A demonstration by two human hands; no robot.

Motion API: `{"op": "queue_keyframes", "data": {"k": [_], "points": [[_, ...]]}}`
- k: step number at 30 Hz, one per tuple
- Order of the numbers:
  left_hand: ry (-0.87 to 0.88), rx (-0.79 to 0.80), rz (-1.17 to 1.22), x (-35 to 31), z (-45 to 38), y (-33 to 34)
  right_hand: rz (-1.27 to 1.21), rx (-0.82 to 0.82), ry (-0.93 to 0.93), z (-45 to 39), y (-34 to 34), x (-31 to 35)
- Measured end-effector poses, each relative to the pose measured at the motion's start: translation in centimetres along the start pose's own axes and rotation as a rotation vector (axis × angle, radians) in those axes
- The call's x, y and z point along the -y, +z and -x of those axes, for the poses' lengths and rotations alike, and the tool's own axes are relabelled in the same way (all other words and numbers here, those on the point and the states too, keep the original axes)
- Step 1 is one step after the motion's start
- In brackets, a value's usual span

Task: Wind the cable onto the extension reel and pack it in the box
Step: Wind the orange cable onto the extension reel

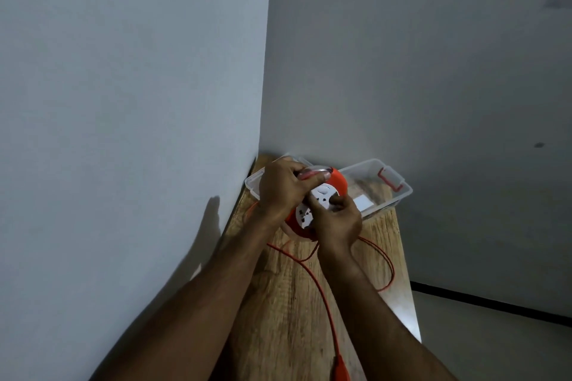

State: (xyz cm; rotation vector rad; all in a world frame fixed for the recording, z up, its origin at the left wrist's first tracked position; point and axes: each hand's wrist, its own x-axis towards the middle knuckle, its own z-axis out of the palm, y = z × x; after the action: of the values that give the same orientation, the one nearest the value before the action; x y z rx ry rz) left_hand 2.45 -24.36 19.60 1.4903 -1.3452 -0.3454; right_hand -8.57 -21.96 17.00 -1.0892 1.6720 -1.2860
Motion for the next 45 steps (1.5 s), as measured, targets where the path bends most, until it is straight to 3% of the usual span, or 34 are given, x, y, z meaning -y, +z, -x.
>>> {"op": "queue_keyframes", "data": {"k": [4, 6, 8, 11, 15, 16, 19, 21, 23, 25, 35, 39, 41, 43, 45], "points": [[0.070, -0.007, -0.029, 0.3, 0.5, 1.0, -0.635, 0.101, 0.745, -0.4, 0.7, 2.4], [0.100, -0.011, -0.042, 0.3, 0.6, 1.1, -0.863, 0.111, 0.869, 0.2, 0.5, 3.2], [0.090, -0.015, -0.043, 0.2, 0.3, 0.8, -0.939, 0.160, 0.864, 1.0, -0.2, 4.0], [0.018, -0.040, -0.017, 0.2, 0.0, 0.2, -0.906, 0.232, 0.775, 1.6, -1.6, 4.7], [-0.050, -0.045, 0.039, 0.2, 0.0, 0.2, -0.620, 0.125, 0.543, 2.7, -2.4, 3.5], [-0.056, -0.039, 0.038, 0.4, 0.0, 0.2, -0.467, 0.083, 0.360, 3.0, -2.6, 2.9], [-0.060, -0.015, 0.043, 0.4, -0.3, 0.0, 0.134, 0.013, -0.420, 3.0, -3.4, 1.2], [-0.052, 0.006, 0.043, 0.4, -0.4, 0.1, 0.505, 0.024, -0.717, 2.4, -3.4, 0.5], [-0.057, 0.023, 0.033, 0.5, -0.5, 0.3, 0.719, 0.045, -0.740, 2.1, -3.0, 0.2], [-0.042, 0.034, 0.041, 0.4, -0.6, 0.5, 0.735, 0.061, -0.678, 1.7, -2.8, 0.2], [0.007, 0.063, -0.003, 0.3, -0.7, 0.2, 0.366, 0.078, -0.578, 0.4, -1.9, 0.3], [0.025, 0.067, -0.014, 0.2, -0.7, 0.2, 0.131, -0.034, -0.298, 0.7, -1.0, 0.5], [0.034, 0.038, -0.033, 0.2, -0.5, 0.4, -0.006, -0.046, 0.023, 0.2, -0.2, 0.2], [0.067, 0.018, -0.046, 0.4, -0.2, 0.9, -0.402, 0.015, 0.435, 0.1, 0.3, 1.2], [0.099, 0.020, -0.058, 0.6, 0.1, 1.5, -0.782, 0.070, 0.732, 0.0, 0.4, 1.9]]}}
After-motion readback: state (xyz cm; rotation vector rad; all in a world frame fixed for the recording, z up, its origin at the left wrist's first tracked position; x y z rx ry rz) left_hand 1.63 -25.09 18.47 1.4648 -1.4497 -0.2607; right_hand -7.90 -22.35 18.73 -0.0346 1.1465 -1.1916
